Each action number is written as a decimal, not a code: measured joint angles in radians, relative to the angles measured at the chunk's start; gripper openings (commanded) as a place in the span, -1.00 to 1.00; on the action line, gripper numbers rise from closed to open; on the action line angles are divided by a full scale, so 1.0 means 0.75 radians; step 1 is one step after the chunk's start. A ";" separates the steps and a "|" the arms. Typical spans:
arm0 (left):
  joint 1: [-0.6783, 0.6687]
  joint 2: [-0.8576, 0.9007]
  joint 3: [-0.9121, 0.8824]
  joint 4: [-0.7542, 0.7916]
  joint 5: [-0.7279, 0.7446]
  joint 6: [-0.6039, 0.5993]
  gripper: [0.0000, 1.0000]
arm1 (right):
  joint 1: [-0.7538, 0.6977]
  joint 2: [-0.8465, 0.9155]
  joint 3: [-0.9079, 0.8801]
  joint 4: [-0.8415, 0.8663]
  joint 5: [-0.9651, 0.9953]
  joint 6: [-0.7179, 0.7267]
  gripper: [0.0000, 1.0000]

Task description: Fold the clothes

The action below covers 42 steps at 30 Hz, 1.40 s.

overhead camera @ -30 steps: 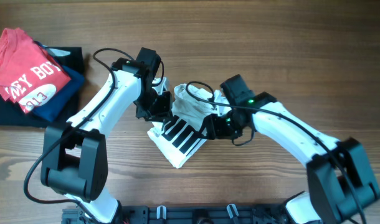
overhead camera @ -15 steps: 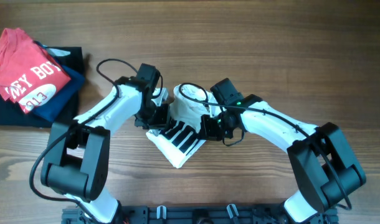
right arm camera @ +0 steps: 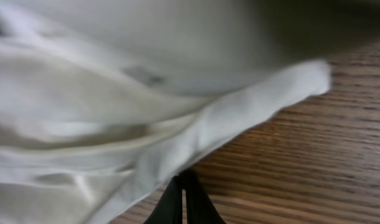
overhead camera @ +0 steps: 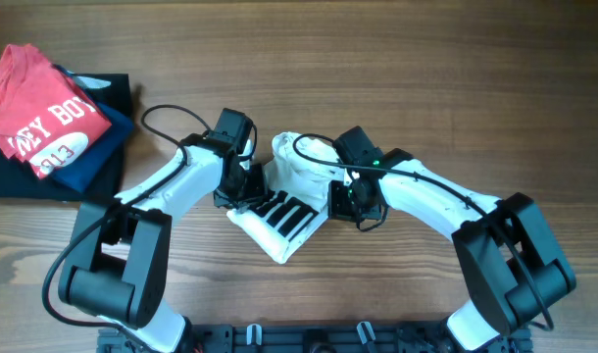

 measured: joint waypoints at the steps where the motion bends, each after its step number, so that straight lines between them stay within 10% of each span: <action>1: -0.001 -0.002 0.000 -0.001 -0.011 -0.022 -0.62 | -0.003 0.000 0.000 -0.006 0.005 -0.001 -0.91; 16: -0.017 -0.454 -0.041 -0.064 -0.257 -0.097 -0.37 | -0.237 -0.245 -0.002 -0.134 0.051 -0.113 -0.87; 36: -0.194 -0.316 -0.290 0.219 -0.216 -0.195 -0.30 | -0.239 -0.258 -0.002 -0.205 0.056 -0.146 -0.87; 42: -0.194 -0.458 -0.262 0.091 -0.181 -0.137 0.53 | -0.238 -0.258 -0.002 -0.205 0.080 -0.147 -0.86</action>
